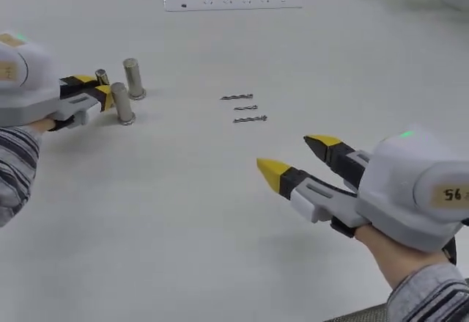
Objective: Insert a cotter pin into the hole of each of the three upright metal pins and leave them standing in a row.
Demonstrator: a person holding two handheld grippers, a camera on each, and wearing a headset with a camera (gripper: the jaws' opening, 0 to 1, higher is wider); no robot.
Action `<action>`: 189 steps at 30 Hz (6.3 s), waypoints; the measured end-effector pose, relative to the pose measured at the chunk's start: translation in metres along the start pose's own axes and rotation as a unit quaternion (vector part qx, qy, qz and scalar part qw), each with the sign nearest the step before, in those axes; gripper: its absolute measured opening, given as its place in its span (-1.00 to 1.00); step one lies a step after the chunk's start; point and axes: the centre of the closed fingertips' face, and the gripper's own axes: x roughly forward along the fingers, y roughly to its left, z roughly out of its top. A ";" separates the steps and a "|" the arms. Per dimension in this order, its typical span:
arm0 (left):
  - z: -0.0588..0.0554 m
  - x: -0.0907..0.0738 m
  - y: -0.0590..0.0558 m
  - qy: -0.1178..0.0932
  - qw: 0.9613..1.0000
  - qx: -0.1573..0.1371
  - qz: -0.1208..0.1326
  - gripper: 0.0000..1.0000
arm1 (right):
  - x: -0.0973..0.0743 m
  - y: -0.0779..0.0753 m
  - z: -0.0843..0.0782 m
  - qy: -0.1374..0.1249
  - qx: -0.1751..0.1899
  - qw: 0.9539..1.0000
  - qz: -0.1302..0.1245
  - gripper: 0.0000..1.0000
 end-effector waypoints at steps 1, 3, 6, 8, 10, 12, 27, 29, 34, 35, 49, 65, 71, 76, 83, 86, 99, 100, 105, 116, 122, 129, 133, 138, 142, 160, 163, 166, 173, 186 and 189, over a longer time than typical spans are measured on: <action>0.000 0.000 0.001 -0.001 1.000 -0.004 0.000 -0.90 | 0.000 0.001 0.000 0.000 -0.001 1.000 0.001 -0.14; 0.000 0.000 0.002 0.000 1.000 0.001 0.002 -0.90 | 0.000 0.001 0.000 0.000 -0.002 1.000 0.003 -0.14; 0.000 -0.001 0.004 0.004 1.000 0.005 0.008 -0.90 | 0.000 0.002 0.000 0.001 -0.003 1.000 0.004 -0.15; -0.001 -0.003 0.005 0.006 1.000 0.009 0.010 -0.90 | 0.000 0.002 -0.001 0.002 -0.004 1.000 0.007 -0.15; -0.002 -0.006 0.006 0.011 1.000 0.015 0.013 -0.90 | 0.001 0.004 0.000 0.000 -0.003 1.000 0.010 -0.14; -0.003 -0.011 0.006 0.012 1.000 0.014 0.015 -0.90 | 0.002 0.005 0.001 0.000 -0.004 1.000 0.012 -0.14; -0.006 -0.048 -0.014 0.012 1.000 0.003 0.018 -0.90 | -0.003 0.008 0.001 0.011 -0.010 0.999 0.031 -0.07; -0.005 -0.053 -0.020 0.011 1.000 0.002 0.014 -0.90 | -0.004 0.005 0.002 0.011 -0.010 0.999 0.029 -0.07; -0.001 -0.058 -0.039 0.006 1.000 0.004 -0.001 -0.90 | -0.007 0.001 0.005 0.011 -0.010 0.999 0.029 -0.07; -0.001 -0.059 -0.045 0.004 1.000 0.004 -0.005 -0.90 | -0.008 -0.002 0.004 0.013 -0.009 0.999 0.027 -0.06; -0.009 -0.042 -0.116 0.008 0.998 0.014 -0.066 -0.90 | -0.015 0.000 0.010 0.010 0.003 0.999 0.044 -0.02; -0.013 -0.024 -0.137 0.005 0.996 0.008 -0.084 -0.90 | -0.017 -0.006 0.005 0.022 0.007 0.999 0.039 -0.01; -0.013 -0.023 -0.138 0.003 0.996 0.017 -0.086 -0.89 | -0.016 -0.006 0.002 0.027 0.010 0.999 0.044 -0.02; -0.013 -0.023 -0.139 0.002 0.996 0.017 -0.090 -0.89 | -0.016 -0.010 -0.001 0.040 0.004 0.998 0.046 -0.10; -0.015 -0.023 -0.137 0.004 0.996 0.004 -0.090 -0.78 | -0.015 -0.016 -0.003 0.072 -0.027 0.996 0.053 -0.15; -0.015 -0.024 -0.135 0.006 0.996 0.005 -0.086 -0.69 | -0.013 -0.015 -0.001 0.087 -0.044 0.993 0.066 -0.18; -0.010 -0.051 -0.128 0.008 0.998 -0.023 -0.061 -0.30 | 0.019 -0.023 0.023 0.136 -0.120 0.976 0.117 -0.31; -0.009 -0.054 -0.127 0.007 0.998 -0.023 -0.058 -0.27 | 0.023 -0.025 0.024 0.139 -0.122 0.975 0.120 -0.32; -0.003 -0.063 -0.124 -0.009 0.998 -0.038 -0.049 -0.11 | 0.037 -0.035 0.018 0.182 -0.151 0.963 0.128 -0.41; -0.006 -0.078 -0.121 -0.002 0.999 -0.033 -0.032 0.26 | 0.075 -0.040 0.018 0.213 -0.168 0.950 0.151 -0.53; -0.006 -0.081 -0.123 -0.006 0.998 -0.047 -0.031 0.39 | 0.092 -0.042 0.011 0.239 -0.181 0.940 0.163 -0.59; -0.009 -0.085 -0.125 -0.004 0.999 -0.039 -0.028 0.44 | 0.110 -0.045 0.002 0.270 -0.225 0.919 0.180 -0.67; -0.010 -0.085 -0.125 -0.006 0.999 -0.040 -0.028 0.43 | 0.118 -0.044 0.002 0.278 -0.242 0.910 0.188 -0.70; -0.013 -0.084 -0.125 0.000 0.999 -0.034 -0.027 0.42 | 0.124 -0.039 -0.002 0.285 -0.257 0.902 0.198 -0.74; -0.016 -0.084 -0.125 0.003 0.999 -0.035 -0.027 0.39 | 0.125 -0.036 -0.004 0.293 -0.263 0.896 0.206 -0.76; -0.019 -0.084 -0.128 0.009 0.999 -0.036 -0.037 0.33 | 0.128 -0.042 -0.011 0.338 -0.370 0.835 0.225 -1.00; -0.018 -0.084 -0.129 0.009 0.999 -0.037 -0.039 0.33 | 0.131 -0.047 -0.011 0.336 -0.381 0.831 0.229 -1.00; -0.017 -0.084 -0.131 0.008 0.998 -0.042 -0.043 0.31 | 0.129 -0.046 -0.011 0.331 -0.382 0.832 0.231 -1.00; -0.012 -0.085 -0.135 0.002 0.998 -0.043 -0.050 0.26 | 0.120 -0.047 0.000 0.297 -0.409 0.830 0.236 -1.00; -0.001 -0.089 -0.142 -0.010 0.997 -0.047 -0.057 0.17 | 0.087 -0.034 0.013 0.245 -0.436 0.832 0.238 -1.00; -0.001 -0.090 -0.145 -0.008 0.997 -0.050 -0.060 0.13 | 0.078 -0.028 0.015 0.233 -0.444 0.831 0.241 -1.00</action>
